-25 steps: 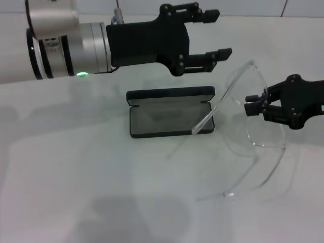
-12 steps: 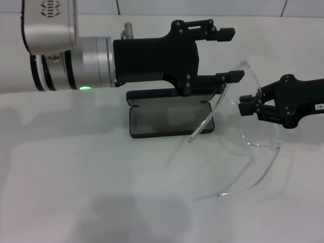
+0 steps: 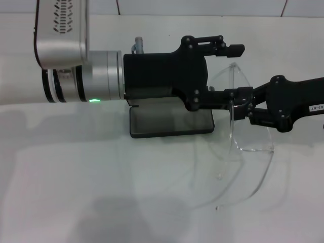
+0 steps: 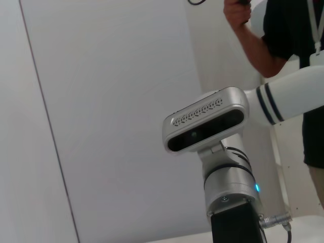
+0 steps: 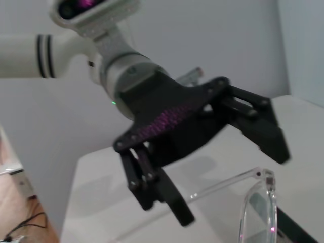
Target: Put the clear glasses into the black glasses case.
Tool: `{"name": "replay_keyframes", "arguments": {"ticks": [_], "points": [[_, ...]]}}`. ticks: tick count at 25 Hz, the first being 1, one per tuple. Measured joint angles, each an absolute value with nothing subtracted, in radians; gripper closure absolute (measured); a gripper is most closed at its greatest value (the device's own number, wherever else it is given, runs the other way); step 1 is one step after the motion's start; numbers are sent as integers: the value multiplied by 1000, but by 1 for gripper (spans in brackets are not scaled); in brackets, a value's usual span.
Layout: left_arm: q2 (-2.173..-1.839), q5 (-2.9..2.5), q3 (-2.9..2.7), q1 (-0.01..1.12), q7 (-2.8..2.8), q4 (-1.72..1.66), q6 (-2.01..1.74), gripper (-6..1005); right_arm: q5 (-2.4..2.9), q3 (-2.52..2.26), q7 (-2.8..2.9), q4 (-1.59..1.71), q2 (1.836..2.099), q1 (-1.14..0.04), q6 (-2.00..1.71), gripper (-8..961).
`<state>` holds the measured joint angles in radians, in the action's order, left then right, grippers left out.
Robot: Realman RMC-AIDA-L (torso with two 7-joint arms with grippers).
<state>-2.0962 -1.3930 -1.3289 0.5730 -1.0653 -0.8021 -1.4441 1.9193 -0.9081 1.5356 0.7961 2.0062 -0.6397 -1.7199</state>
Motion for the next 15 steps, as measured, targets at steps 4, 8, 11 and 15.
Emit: {"name": "replay_keyframes", "arguments": {"ticks": [4, 8, 11, 15], "points": [[-2094, -1369, -1343, 571, -1040, -790, -1445, 293, 1919, -908, 1536, 797, 2009, -645, -1748, 823], [-2093, -1364, -1343, 568, -1039, -790, -1445, 294, 1922, -908, 1536, 794, 2010, -651, -1763, 822], [-2092, -1364, -1344, 566, -1039, -791, -1445, 294, 1924, -906, 1536, 793, 2008, -652, -1764, 822], [-2092, -1356, -1338, 565, -1036, -795, -1478, 294, 1921, -899, 1546, 773, 1990, -656, -1764, 821]]}}
